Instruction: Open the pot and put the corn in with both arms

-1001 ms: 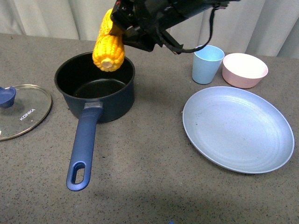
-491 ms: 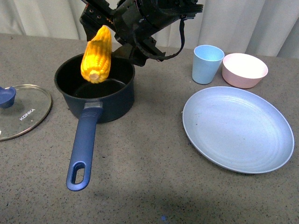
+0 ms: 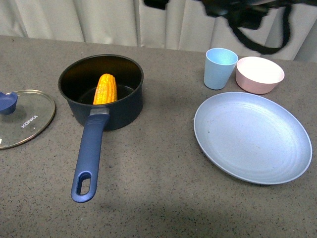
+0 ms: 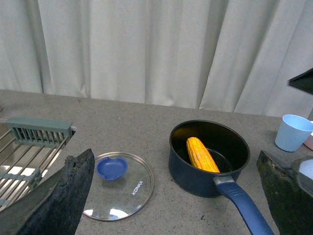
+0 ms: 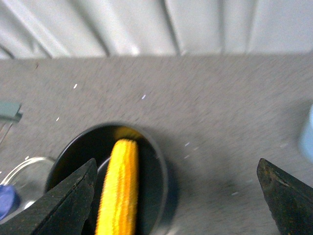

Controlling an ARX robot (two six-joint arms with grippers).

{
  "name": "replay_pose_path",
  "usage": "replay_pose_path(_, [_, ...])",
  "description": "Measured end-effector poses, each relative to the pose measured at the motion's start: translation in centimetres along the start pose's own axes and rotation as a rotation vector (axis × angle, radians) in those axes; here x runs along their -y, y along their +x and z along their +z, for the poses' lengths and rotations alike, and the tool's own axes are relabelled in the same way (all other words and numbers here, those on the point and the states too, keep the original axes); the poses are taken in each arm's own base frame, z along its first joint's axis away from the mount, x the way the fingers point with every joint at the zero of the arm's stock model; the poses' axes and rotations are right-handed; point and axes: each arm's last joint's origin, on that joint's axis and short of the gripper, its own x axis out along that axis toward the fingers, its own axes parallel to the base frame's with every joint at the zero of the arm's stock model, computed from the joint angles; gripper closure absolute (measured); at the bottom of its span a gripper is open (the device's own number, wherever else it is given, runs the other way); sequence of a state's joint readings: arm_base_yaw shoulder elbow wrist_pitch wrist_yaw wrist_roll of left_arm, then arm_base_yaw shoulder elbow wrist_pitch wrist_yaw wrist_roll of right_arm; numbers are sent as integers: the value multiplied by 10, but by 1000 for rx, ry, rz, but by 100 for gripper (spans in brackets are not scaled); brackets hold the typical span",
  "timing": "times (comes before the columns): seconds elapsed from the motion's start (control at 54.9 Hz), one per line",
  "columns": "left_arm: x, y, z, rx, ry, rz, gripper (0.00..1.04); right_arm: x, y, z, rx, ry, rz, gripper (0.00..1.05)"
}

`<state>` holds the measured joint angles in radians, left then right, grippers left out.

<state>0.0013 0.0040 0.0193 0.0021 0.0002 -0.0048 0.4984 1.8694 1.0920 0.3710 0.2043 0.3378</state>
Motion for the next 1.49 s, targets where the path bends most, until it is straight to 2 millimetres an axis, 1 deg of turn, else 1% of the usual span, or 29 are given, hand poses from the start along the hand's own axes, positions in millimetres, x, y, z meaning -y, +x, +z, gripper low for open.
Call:
replay_pose_path(0.036, [0, 0, 0, 0, 0, 0, 6, 15, -16, -1, 30, -25, -38, 9])
replay_pose_path(0.055, [0, 0, 0, 0, 0, 0, 6, 21, -20, -5, 58, -41, -68, 11])
replay_pose_path(0.073, [0, 0, 0, 0, 0, 0, 6, 28, -25, -7, 115, -50, -107, 14])
replay_pose_path(0.091, [0, 0, 0, 0, 0, 0, 6, 31, -26, -8, 131, -62, -119, 15])
replay_pose_path(0.127, [0, 0, 0, 0, 0, 0, 6, 46, -37, -17, 245, -89, -189, 22])
replay_pose_path(0.2, [0, 0, 0, 0, 0, 0, 6, 65, -55, -30, 331, -133, -213, 33])
replay_pose_path(0.237, [0, 0, 0, 0, 0, 0, 6, 75, -68, -34, 372, -145, -221, 40])
replay_pose_path(0.309, [0, 0, 0, 0, 0, 0, 6, 86, -87, -36, 413, -157, -220, 51])
replay_pose_path(0.346, [0, 0, 0, 0, 0, 0, 6, 92, -97, -38, 441, -163, -214, 58])
replay_pose_path(0.473, [0, 0, 0, 0, 0, 0, 6, 107, -119, -54, 419, -184, -214, 78])
replay_pose_path(0.528, [0, 0, 0, 0, 0, 0, 6, 114, -130, -60, 405, -189, -218, 88])
replay_pose_path(0.546, [0, 0, 0, 0, 0, 0, 6, 117, -135, -62, 402, -190, -219, 94])
replay_pose_path(0.601, [0, 0, 0, 0, 0, 0, 6, 122, -145, -64, 407, -190, -220, 104])
replay_pose_path(0.728, [0, 0, 0, 0, 0, 0, 6, 129, -163, -68, 412, -192, -219, 104])
replay_pose_path(0.947, [0, 0, 0, 0, 0, 0, 6, 136, -187, -77, 408, -192, -219, 104])
replay_pose_path(1.183, [0, 0, 0, 0, 0, 0, 6, 141, -207, -84, 409, -190, -220, 104])
replay_pose_path(1.22, [0, 0, 0, 0, 0, 0, 6, 144, -210, -85, 407, -194, -200, 104])
replay_pose_path(1.311, [0, 0, 0, 0, 0, 0, 6, 149, -218, -86, 410, -188, -223, 104])
replay_pose_path(1.493, [0, 0, 0, 0, 0, 0, 6, 148, -227, -89, 415, -189, -222, 104])
